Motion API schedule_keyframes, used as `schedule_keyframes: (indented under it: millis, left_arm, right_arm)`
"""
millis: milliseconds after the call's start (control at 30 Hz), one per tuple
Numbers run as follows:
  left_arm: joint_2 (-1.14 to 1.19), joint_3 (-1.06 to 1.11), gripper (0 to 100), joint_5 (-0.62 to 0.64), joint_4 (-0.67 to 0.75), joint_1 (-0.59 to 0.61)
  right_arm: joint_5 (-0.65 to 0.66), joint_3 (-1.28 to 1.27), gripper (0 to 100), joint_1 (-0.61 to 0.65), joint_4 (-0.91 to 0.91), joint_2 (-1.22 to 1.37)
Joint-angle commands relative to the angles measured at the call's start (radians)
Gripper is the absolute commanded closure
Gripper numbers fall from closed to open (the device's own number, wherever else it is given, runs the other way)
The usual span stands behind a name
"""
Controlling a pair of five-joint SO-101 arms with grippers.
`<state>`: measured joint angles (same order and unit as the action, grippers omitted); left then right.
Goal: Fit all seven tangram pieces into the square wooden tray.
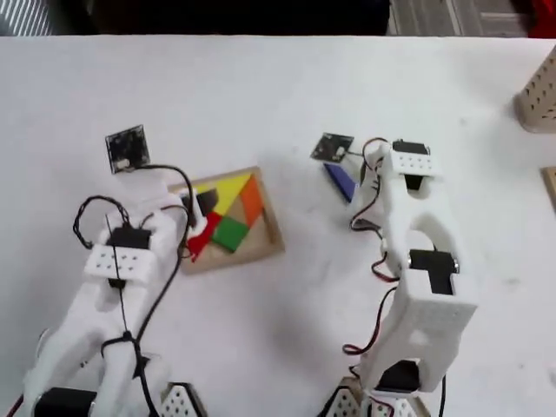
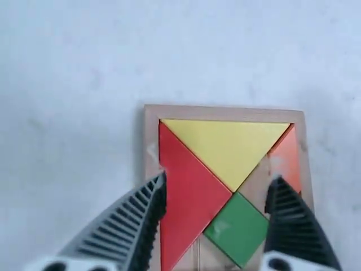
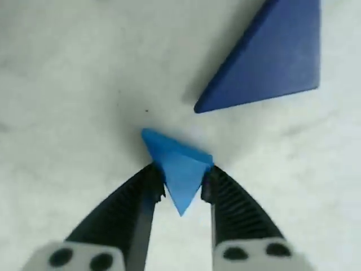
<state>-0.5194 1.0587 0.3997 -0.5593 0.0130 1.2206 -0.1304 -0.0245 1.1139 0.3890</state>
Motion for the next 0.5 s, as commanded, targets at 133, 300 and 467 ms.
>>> schedule_keyframes:
  millis: [133, 300, 467]
  left_arm:
    - [-0.027, -0.008, 72, 0.005, 0.021, 0.005]
    - [-0.027, -0.008, 72, 0.005, 0.021, 0.005]
    - [-0.027, -0.009, 72, 0.005, 0.021, 0.008]
  right_arm:
    - [-0.106, 0.038, 98.1, 0.001, 0.045, -0.03]
    - [-0.18, 0.035, 98.1, 0.025, 0.127, -0.113]
    - [-0.255, -0.017, 98.1, 0.084, 0.208, -0.209]
